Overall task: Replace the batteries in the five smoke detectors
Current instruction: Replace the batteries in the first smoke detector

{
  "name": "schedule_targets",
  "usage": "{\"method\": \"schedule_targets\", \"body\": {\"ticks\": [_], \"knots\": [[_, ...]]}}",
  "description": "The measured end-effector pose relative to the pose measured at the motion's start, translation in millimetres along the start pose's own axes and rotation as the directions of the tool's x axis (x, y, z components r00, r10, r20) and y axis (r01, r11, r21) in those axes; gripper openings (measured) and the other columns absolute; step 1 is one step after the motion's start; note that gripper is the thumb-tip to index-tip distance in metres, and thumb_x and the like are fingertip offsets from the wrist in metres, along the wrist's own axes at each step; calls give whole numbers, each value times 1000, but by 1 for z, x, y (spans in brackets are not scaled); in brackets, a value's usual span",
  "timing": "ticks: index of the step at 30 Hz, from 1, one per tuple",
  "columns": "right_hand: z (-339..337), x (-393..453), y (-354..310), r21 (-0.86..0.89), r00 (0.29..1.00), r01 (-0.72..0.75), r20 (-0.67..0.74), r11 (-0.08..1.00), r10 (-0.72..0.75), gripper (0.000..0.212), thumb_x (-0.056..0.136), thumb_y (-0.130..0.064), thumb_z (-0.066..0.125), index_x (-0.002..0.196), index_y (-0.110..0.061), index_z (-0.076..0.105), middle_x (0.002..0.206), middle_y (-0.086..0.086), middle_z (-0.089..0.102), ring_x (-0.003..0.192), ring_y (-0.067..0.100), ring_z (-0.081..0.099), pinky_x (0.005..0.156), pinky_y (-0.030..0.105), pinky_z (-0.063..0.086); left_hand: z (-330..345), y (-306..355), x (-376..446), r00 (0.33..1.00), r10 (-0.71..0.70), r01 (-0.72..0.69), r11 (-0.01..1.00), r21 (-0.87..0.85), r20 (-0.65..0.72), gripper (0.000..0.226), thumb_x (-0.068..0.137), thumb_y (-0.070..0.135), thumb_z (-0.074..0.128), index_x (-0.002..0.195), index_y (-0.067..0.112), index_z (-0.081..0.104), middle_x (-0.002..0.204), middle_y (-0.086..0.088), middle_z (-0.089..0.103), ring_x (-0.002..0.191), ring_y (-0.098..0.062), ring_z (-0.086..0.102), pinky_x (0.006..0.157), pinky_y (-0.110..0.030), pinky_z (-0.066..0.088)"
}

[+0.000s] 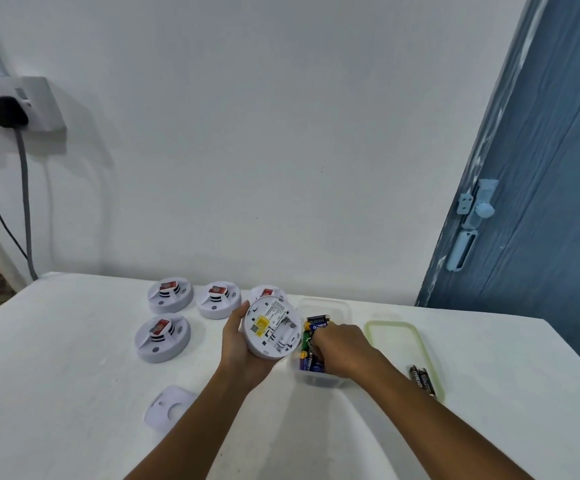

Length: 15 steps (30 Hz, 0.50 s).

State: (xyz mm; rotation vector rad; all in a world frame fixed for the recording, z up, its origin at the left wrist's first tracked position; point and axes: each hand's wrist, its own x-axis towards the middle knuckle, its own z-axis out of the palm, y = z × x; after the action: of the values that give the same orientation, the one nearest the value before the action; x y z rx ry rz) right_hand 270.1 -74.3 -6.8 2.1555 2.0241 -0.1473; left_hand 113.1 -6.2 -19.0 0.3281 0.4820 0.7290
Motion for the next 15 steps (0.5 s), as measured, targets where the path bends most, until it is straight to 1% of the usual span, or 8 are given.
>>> {"method": "schedule_targets", "body": {"ticks": [3, 5, 6, 7, 8, 10, 11, 15], "knots": [[-1, -2, 1, 61, 1000, 15, -4, 998, -15, 20, 80, 1, 52, 94, -7, 63, 82, 6, 54, 71, 25, 47, 62, 29, 35, -2, 1, 2, 1000, -5, 5, 1000, 6, -2, 57, 85, 47, 52, 129, 11, 59, 129, -18, 61, 119, -37, 53, 113, -54, 27], [-4, -3, 9, 268, 1000, -13, -21, 963, 20, 20, 79, -3, 57, 94, -15, 64, 86, 1, 59, 73, 22, 52, 61, 28, 39, -2, 2, 2, 1000, -9, 9, 1000, 8, 6, 58, 84, 46, 52, 129, 11, 59, 129, -19, 60, 118, -38, 53, 113, -54, 27], [-6, -5, 15, 448, 998, -34, -28, 893, 52, 23, 79, -4, 59, 95, -18, 65, 84, -1, 61, 73, 19, 55, 62, 28, 42, -3, 2, 1, 1000, -14, 14, 1000, 4, 10, 58, 83, 46, 53, 129, 11, 59, 130, -19, 60, 118, -38, 53, 113, -54, 27], [-9, -8, 21, 654, 996, -38, -40, 756, 85, 26, 78, -1, 61, 96, -19, 66, 79, 0, 63, 70, 17, 58, 63, 28, 44, -4, 3, 1, 1000, -16, 17, 1000, -5, 12, 58, 83, 45, 53, 128, 10, 60, 130, -19, 60, 119, -38, 53, 113, -54, 27], [-12, -14, 25, 829, 993, -27, -43, 559, 111, 28, 78, 3, 62, 97, -17, 67, 73, 1, 65, 65, 16, 58, 62, 27, 45, -5, 4, 1, 1000, -19, 19, 1000, -19, 12, 56, 84, 45, 53, 128, 10, 60, 130, -20, 59, 120, -38, 52, 113, -54, 28], [-15, -24, 32, 983, 990, 18, -43, 183, 133, 30, 80, 7, 65, 103, -11, 68, 68, 5, 66, 56, 15, 56, 52, 23, 42, -6, 5, 1, 1000, -20, 20, 999, -43, 14, 53, 88, 46, 50, 125, 10, 62, 130, -20, 60, 126, -38, 50, 113, -54, 27], [-15, -28, 34, 998, 991, 23, -30, 52, 133, 30, 82, 6, 66, 107, -11, 68, 70, 7, 67, 54, 14, 55, 50, 22, 38, -7, 6, 1, 1000, -14, 15, 998, -54, 15, 52, 89, 46, 49, 123, 10, 63, 130, -20, 60, 127, -38, 49, 113, -54, 27], [-13, -34, 34, 964, 993, 6, 25, -266, 112, 33, 83, 6, 64, 111, -10, 67, 85, 22, 65, 53, 15, 51, 48, 21, 35, -3, 8, 3, 998, 7, -2, 997, -81, 58, 50, 88, 45, 51, 114, 7, 68, 129, -20, 59, 121, -39, 51, 113, -55, 26]]}}
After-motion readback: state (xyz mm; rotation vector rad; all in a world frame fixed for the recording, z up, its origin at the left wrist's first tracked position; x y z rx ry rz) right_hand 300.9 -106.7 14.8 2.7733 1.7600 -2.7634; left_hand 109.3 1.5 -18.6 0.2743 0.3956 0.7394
